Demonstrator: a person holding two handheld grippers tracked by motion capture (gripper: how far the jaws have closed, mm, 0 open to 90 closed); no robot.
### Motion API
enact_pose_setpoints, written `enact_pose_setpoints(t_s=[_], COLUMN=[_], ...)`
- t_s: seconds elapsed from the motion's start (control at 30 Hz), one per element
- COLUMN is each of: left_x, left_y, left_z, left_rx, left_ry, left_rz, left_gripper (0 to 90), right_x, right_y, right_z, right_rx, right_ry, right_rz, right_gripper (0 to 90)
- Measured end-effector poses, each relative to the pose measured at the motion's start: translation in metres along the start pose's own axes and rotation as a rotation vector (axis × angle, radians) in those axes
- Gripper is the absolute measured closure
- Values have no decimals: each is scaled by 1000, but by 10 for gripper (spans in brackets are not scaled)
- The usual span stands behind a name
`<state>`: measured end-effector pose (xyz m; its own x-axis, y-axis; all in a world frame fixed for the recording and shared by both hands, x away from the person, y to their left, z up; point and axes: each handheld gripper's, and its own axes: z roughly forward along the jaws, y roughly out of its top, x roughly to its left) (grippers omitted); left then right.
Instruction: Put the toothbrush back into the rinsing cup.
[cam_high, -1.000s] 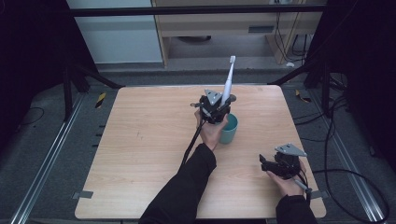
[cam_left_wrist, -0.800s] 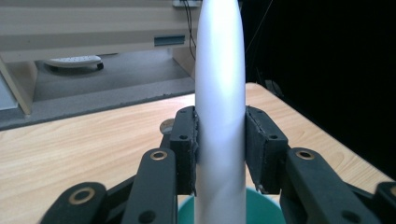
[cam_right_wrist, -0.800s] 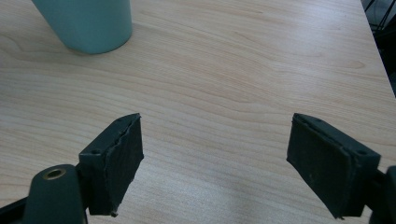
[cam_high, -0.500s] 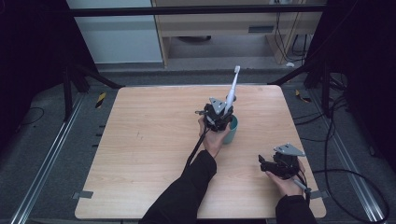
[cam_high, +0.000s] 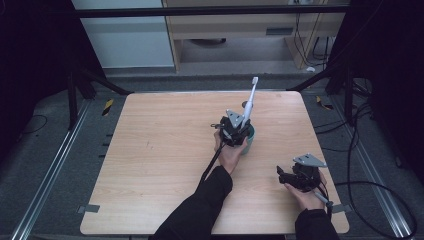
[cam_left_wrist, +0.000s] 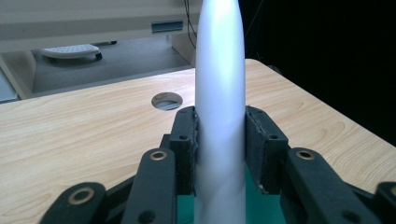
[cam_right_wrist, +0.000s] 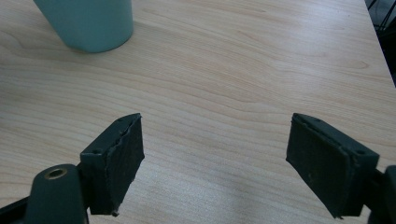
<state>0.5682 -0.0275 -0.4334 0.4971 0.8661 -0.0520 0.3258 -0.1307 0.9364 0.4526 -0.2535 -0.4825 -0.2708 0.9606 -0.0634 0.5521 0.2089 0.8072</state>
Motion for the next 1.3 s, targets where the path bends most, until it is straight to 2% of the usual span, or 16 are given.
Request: enact_pose_setpoints(t_s=[0.33, 0.43, 0.67, 0.8, 0.83, 0.93, 0.97, 1.03, 1.2, 1.23, 1.27, 1.3], left_x=[-1, 0, 0, 0, 1, 2, 2, 3, 1, 1, 3, 4], left_y=[-3, -6, -13, -16, -17, -17, -17, -16, -13, -13, -11, -11], left_z=[-2, 2, 5, 5, 6, 5, 4, 3, -20, -20, -30, -37], left_rx=[0, 26, 42, 43, 47, 32, 30, 31, 19, 19, 17, 17], left_ry=[0, 12, 25, 19, 5, 4, 3, 3, -40, -40, -62, -67], left_rz=[6, 18, 29, 22, 18, 17, 18, 19, 29, 29, 34, 39], left_gripper=[656, 656, 655, 653, 650, 627, 569, 537, 496, 485, 478, 473], right_x=[0, 0, 0, 0, 0, 0, 0, 0, 0, 0, -1, -1], right_y=[0, 0, 0, 0, 0, 0, 0, 0, 1, 1, 1, 1], right_z=[0, 1, 1, 1, 1, 1, 1, 1, 0, 0, -3, -3], right_rx=[3, 4, 5, 5, 5, 4, 4, 5, -10, -10, -21, -23], right_ry=[0, 1, 1, 1, 1, 1, 1, 2, 1, 1, 3, 0], right_rz=[-4, -4, -7, -5, -6, -6, -6, -6, -8, -8, 12, 16], right_gripper=[190, 190, 190, 190, 190, 190, 189, 188, 185, 185, 181, 178])
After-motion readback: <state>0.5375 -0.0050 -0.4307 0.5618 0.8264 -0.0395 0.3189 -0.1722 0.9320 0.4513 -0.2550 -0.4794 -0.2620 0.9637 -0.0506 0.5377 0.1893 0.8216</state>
